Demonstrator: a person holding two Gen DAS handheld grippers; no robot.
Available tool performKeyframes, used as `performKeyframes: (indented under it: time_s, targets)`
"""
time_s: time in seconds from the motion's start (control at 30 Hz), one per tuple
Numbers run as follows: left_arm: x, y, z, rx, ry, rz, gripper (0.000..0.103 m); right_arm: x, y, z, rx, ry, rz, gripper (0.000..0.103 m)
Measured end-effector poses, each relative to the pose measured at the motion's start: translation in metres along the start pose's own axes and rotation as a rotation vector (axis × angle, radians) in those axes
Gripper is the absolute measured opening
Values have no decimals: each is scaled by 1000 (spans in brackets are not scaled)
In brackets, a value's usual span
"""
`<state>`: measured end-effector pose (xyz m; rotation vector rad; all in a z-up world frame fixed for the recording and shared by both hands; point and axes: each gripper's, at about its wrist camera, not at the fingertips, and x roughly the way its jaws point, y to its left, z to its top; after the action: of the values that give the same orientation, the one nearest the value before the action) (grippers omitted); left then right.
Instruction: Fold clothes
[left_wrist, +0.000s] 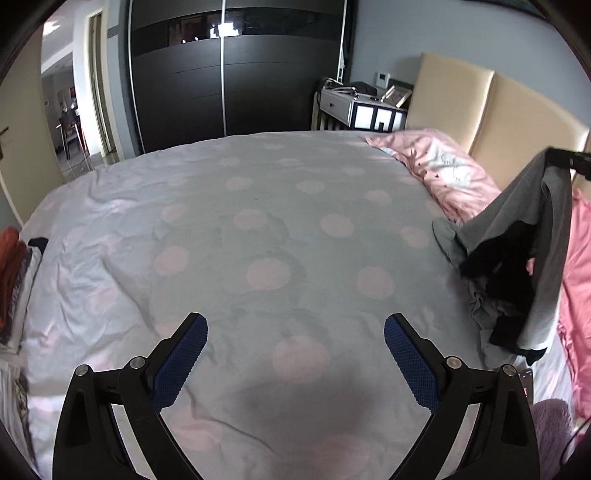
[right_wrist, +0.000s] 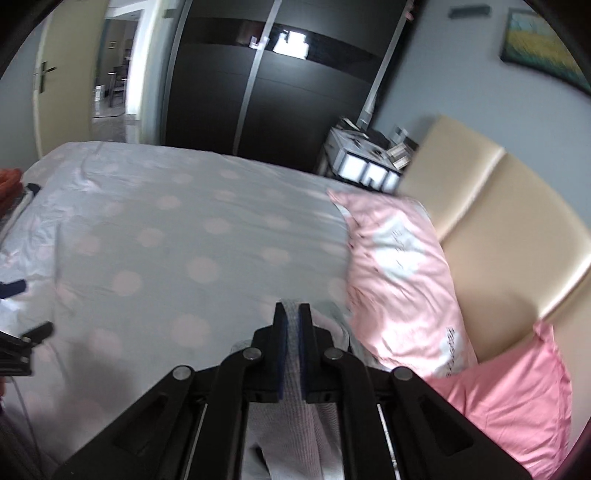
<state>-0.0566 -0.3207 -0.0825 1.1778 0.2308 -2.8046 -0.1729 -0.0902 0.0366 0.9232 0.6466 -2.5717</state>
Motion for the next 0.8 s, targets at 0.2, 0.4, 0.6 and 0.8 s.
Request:
performKeyframes:
  time_s: [0.2,0.4,0.6,0.8]
  targets:
    - [-21,61,-9,-110,-54,-22,97,-53,95,52,-67,-108,112,5]
    - [-25,101,-9,-186,-87,2,97,-73,150,71,-93,-186,178,5]
    - [3,110,-18,-190,1,5,97,7,122,12,19,6,122,5]
    - [40,84,-28,-124,106,-49,97,98,27,-118,238,257,-58,5]
